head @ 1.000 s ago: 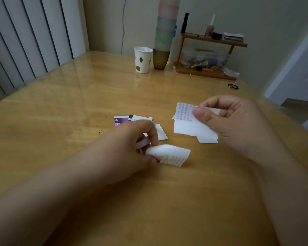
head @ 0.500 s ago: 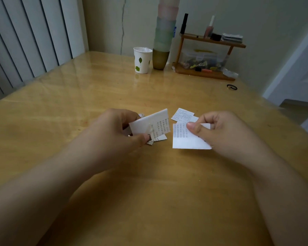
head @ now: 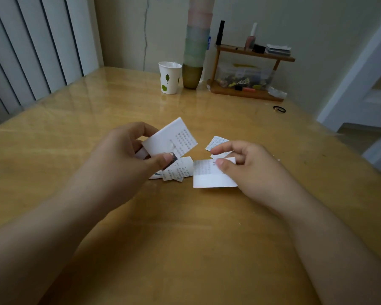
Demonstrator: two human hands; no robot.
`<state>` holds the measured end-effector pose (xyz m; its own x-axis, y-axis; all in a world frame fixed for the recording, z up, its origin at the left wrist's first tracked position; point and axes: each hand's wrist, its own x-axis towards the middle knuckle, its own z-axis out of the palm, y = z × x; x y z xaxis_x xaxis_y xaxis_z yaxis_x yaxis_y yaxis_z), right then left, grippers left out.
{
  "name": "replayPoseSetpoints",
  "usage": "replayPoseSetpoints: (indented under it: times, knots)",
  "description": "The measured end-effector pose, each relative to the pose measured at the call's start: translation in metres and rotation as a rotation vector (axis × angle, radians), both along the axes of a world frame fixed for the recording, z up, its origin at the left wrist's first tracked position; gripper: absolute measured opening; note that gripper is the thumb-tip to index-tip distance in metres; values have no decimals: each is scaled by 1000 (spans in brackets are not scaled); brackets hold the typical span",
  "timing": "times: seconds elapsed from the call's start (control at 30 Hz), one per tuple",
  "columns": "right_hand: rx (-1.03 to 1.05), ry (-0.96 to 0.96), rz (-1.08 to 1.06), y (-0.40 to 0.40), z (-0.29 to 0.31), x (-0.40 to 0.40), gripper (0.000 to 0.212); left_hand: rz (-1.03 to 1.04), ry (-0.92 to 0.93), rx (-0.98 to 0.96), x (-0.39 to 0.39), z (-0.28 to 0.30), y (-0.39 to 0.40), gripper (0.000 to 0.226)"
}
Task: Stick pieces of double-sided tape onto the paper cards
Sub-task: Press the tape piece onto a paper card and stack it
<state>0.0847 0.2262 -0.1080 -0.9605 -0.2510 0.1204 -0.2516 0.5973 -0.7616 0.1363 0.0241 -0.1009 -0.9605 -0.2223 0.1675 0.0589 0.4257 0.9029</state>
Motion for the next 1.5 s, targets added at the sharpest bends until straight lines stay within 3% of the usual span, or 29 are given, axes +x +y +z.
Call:
replayPoseSetpoints:
  times: [0.07,0.2,0.27,0.37,0.47,0.6,0.73,0.93,1.17,1.33,1.5]
  knots:
    - [-84,-21,58,-11,-4,5,8,23,24,20,-1,-1,-2,21]
    - [-122,-98,174,-24,-12,10,29,36,62,10,-2,-2,-2,15]
    - [28,13,99,-17,-9,5,38,38,58,-24,-2,-2,-1,15]
    - [240,160,-189,10,2,-7,32,14,41,-50,-2,-4,-2,16]
    - [395,67,-412,34,3,-21,44,-5,24,-90,-2,-5,-2,17]
    - [547,-80,-386,35,-6,-26,58,-27,31,-99,1,-2,2,24]
    - [434,-73,-375,32,-11,-29,46,-44,18,-85,1,0,4,26]
    - [421,-81,-364,30,-14,-29,60,-42,-8,-92,3,1,4,32]
    - [227,-2,-316,27,-20,-30,29,-44,6,-106,3,0,4,25]
    - [123,216,-336,25,-6,-24,13,-32,19,-111,0,-2,2,17]
    - [-230,329,-237,13,20,-2,4,-27,3,-69,1,-3,-1,5]
